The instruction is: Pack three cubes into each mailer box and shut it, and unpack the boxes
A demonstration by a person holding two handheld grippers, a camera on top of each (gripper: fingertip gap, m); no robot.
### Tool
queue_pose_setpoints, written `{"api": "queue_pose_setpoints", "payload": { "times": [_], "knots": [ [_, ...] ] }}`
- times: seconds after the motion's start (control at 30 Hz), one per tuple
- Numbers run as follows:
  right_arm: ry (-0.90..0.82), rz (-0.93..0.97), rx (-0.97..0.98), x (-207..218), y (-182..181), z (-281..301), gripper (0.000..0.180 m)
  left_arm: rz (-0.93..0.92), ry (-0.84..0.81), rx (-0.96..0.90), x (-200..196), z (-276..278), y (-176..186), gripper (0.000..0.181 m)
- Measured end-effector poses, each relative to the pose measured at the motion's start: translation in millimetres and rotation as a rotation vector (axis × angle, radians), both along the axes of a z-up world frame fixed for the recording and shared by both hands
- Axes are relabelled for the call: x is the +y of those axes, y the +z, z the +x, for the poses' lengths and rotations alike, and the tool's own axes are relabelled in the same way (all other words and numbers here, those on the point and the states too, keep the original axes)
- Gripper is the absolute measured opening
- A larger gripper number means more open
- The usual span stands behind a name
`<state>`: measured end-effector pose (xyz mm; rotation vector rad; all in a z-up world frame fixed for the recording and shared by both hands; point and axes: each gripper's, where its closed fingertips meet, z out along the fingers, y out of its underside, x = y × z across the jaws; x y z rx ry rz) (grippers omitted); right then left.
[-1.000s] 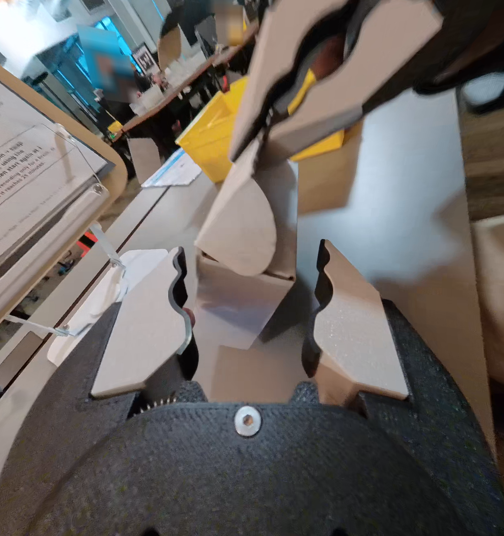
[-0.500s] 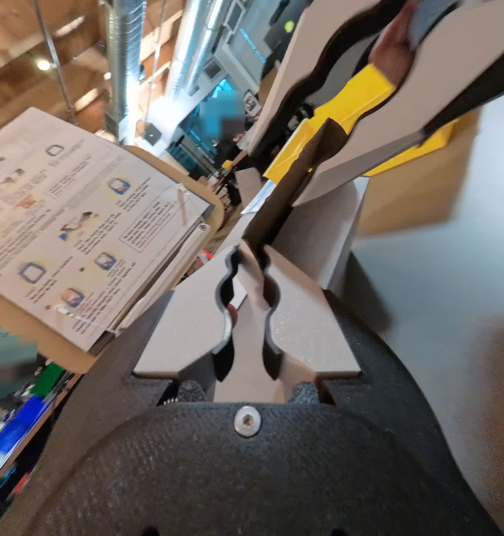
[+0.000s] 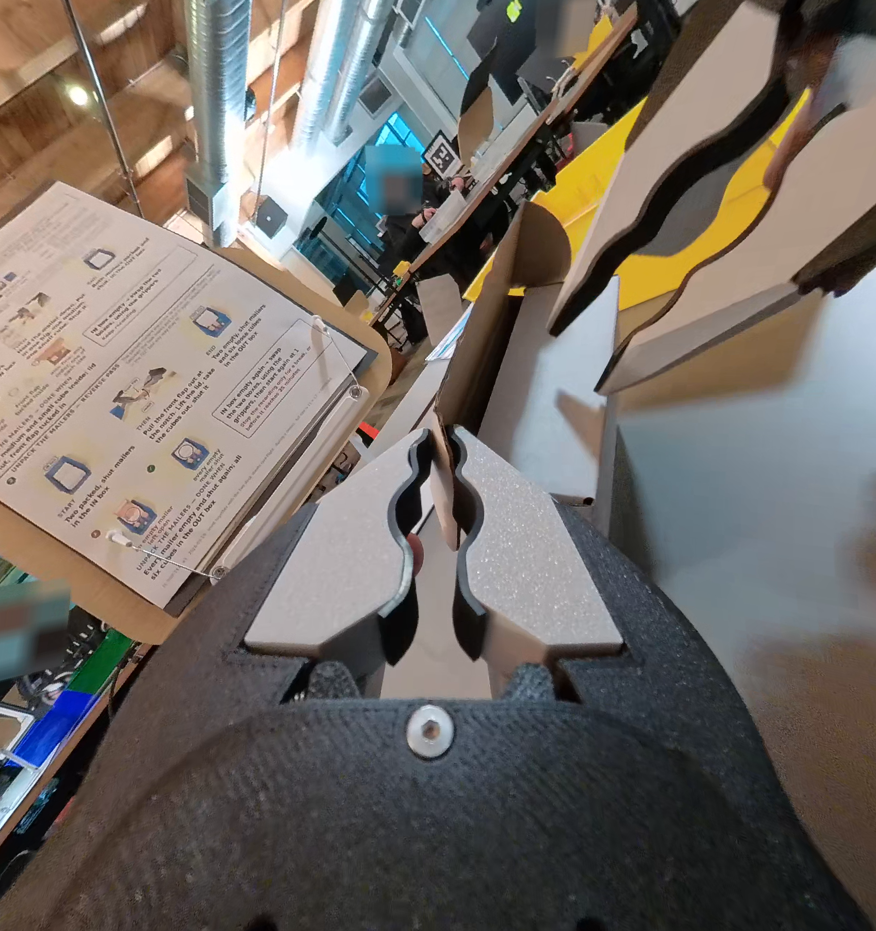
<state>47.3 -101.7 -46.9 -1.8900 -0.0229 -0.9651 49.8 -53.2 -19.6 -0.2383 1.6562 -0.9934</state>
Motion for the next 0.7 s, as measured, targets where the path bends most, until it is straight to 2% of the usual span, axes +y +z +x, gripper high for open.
{"api": "queue_pose_setpoints", "payload": {
  "times": [0.13, 0.27, 0.33, 0.43, 0.57, 0.63, 0.7],
  "knots": [
    [-0.02, 0.043, 0.107, -5.3, -7.8, 9.7, 0.031, -0.034, -0.006, 0.001, -0.3, -1.4, 6.1, 0.0],
    [-0.029, -0.032, 0.317, -4.4, -43.9, 9.6, 0.037, -0.109, -0.005, 0.032, 6.5, 0.6, 11.7, 0.0],
    [-0.026, -0.053, 0.361, -3.7, -53.5, 9.2, 0.038, -0.147, -0.004, 0.044, 11.2, 1.4, 14.7, 0.0],
    [0.014, -0.012, 0.295, -1.0, -37.0, 6.2, 0.037, -0.16, -0.002, 0.049, 15.3, 2.3, 16.7, 0.0],
    [0.082, 0.078, 0.114, 2.4, -2.6, -5.1, 0.038, -0.148, -0.015, 0.046, 12.2, 0.9, 16.0, 0.0],
    [0.054, 0.033, 0.11, 2.2, -11.0, -0.2, 0.041, -0.172, -0.03, 0.063, 10.7, 0.0, 17.2, 0.0],
    [0.004, -0.058, 0.192, -0.4, -37.0, 9.3, 0.039, -0.191, -0.033, 0.084, 11.6, 0.3, 19.3, 0.0]
  ]
}}
